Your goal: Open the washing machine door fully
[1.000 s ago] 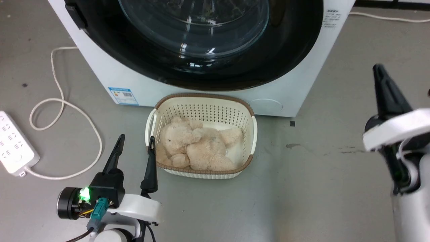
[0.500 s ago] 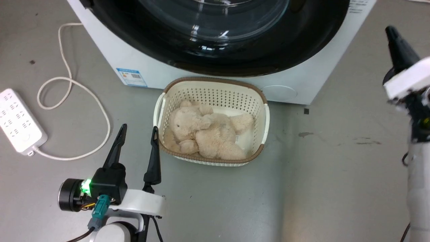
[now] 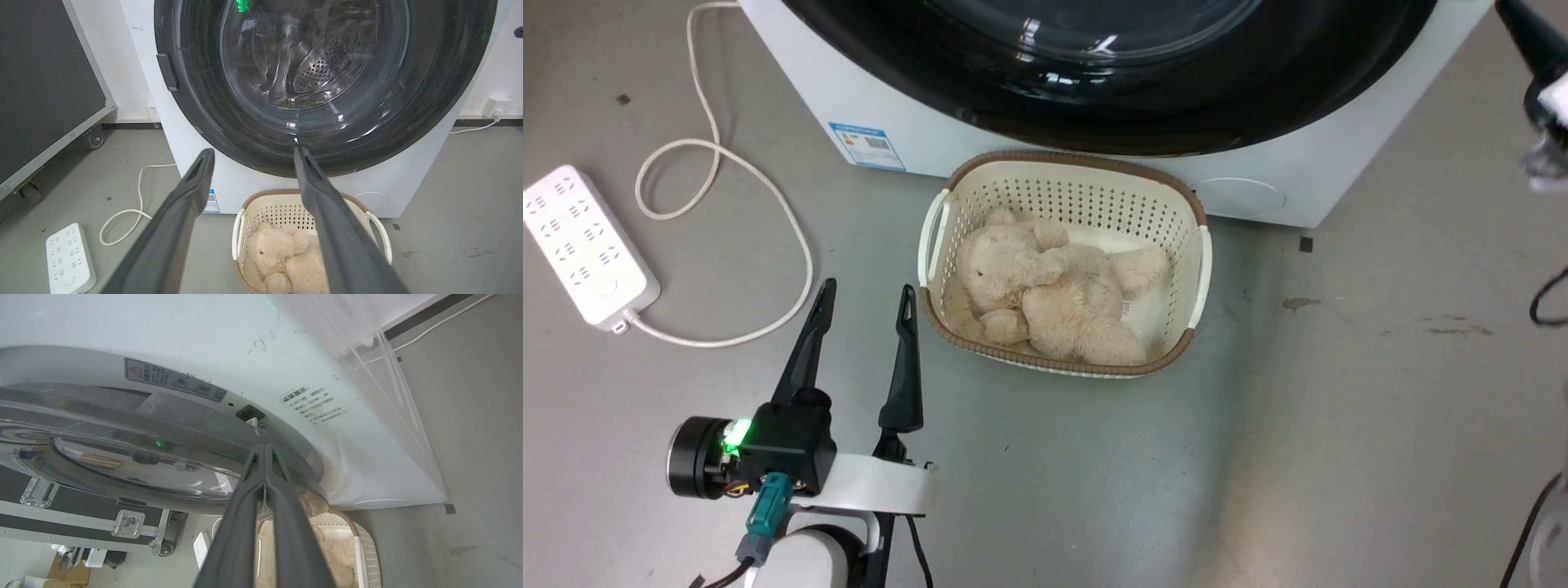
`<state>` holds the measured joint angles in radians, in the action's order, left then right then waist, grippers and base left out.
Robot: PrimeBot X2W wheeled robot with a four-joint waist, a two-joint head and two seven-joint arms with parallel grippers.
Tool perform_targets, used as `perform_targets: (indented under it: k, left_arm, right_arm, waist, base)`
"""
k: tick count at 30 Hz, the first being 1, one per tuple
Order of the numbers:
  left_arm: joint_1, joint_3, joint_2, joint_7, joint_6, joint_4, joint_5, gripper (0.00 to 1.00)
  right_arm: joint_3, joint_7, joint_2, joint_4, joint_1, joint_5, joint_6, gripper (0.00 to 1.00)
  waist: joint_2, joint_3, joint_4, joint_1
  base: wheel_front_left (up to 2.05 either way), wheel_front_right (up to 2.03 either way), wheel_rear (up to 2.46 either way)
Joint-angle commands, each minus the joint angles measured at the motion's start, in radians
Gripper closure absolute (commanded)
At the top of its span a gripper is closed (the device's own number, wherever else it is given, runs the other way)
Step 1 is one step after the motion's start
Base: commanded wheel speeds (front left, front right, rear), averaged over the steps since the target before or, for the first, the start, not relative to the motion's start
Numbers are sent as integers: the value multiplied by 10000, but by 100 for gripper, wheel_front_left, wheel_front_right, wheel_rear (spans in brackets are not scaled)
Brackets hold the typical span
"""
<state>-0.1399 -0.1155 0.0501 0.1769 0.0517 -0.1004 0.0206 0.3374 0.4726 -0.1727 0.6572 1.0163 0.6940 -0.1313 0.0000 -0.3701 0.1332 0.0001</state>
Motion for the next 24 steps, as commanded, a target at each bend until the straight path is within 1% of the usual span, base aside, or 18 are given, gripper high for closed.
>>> perform_targets:
  k: [1, 5, 10, 11, 12, 13, 14, 15, 20, 24]
  left_arm:
    - [-160, -37, 2, 102, 84, -112, 44, 0]
    - [-194, -76, 2, 186, 99, -219, 27, 0]
    - [-280, -130, 2, 291, 117, -311, 19, 0]
    - [-280, -130, 2, 291, 117, -311, 19, 0]
    - [-315, -176, 2, 332, 131, -336, 24, 0]
    - [-315, -176, 2, 332, 131, -336, 24, 0]
    - [-351, -221, 2, 374, 148, -360, 32, 0]
    - [-351, -221, 2, 374, 148, -360, 32, 0]
    - [-475, -298, 1, 479, 181, -428, 46, 0]
    - [-610, -363, 1, 562, 218, -465, 55, 0]
  right_arm:
    - [191, 221, -44, 370, 587, 272, 3, 100]
    - [476, 748, -100, 1222, 1388, 471, 3, 100]
    - [790, 1106, -233, 1980, 2273, 698, 4, 100]
    - [790, 1106, -233, 1980, 2273, 698, 4, 100]
    - [921, 1230, -310, 2268, 2586, 797, 4, 100]
    - [921, 1230, -310, 2268, 2586, 797, 4, 100]
    - [1035, 1378, -387, 2596, 2901, 878, 4, 100]
    - [1035, 1378, -387, 2596, 2901, 878, 4, 100]
    - [1316, 1823, -552, 3430, 3770, 1119, 4, 100]
    - [1418, 2475, -602, 4045, 4310, 1311, 5, 100]
  waist:
    - [0, -89, 52, -1]
    - [0, -264, 143, -1]
    - [0, -491, 276, -1]
    - [0, -491, 276, -1]
    - [0, -577, 329, -1]
    - [0, -577, 329, -1]
    - [0, -672, 375, -1]
    - [0, -672, 375, -1]
    - [0, -941, 481, -1]
    - [0, -1129, 560, -1]
  base:
    - [0, 0, 0]
    - [0, 0, 0]
    - [0, 0, 0]
    - [0, 0, 0]
    - [0, 0, 0]
    - [0, 0, 0]
    - [0, 0, 0]
    - [0, 0, 0]
    - [0, 0, 0]
    - [0, 0, 0]
